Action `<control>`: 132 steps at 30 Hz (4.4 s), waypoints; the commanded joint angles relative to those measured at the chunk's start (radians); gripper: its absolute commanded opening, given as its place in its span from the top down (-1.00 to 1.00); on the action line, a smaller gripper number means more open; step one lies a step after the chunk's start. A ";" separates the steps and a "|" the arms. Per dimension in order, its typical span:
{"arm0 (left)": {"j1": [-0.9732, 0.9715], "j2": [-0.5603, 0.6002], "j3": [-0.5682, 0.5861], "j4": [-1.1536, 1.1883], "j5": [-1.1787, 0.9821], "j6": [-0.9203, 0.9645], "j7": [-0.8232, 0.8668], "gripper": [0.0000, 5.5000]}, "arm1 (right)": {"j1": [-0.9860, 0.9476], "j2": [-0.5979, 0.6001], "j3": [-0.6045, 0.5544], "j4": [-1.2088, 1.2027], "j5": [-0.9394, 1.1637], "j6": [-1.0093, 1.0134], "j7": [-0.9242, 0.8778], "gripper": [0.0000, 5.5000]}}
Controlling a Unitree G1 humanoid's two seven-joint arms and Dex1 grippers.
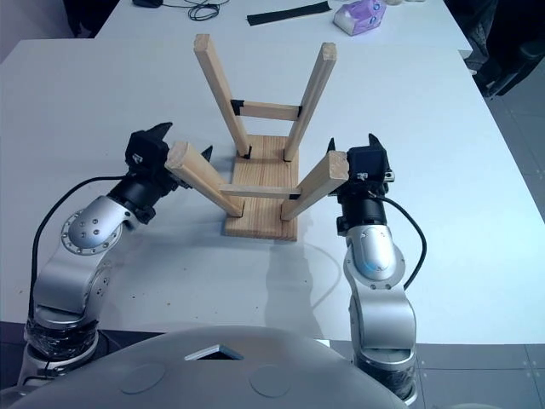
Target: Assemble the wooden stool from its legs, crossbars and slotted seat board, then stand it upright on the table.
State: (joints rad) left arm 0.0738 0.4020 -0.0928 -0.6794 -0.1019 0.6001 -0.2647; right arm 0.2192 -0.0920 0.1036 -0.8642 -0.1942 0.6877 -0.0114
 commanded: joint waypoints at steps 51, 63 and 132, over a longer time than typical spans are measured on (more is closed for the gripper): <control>-0.601 -0.036 0.467 0.066 -1.230 0.382 0.246 -0.25 | 0.042 -0.023 0.024 0.160 -0.056 -0.120 0.015 -0.13; -0.744 0.036 0.345 0.112 -1.464 0.264 0.416 -0.25 | 0.018 -0.024 0.057 0.172 -0.064 -0.137 0.024 -0.13; -0.107 -0.016 -0.301 0.401 -0.050 -0.547 -0.467 -0.25 | -0.016 -0.529 0.137 0.518 0.086 -0.289 0.530 -0.13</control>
State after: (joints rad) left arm -0.0264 0.3920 -0.3833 -0.2819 -0.1762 0.0448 -0.7432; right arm 0.1896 -0.6355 0.2250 -0.3775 -0.0833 0.3822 0.5299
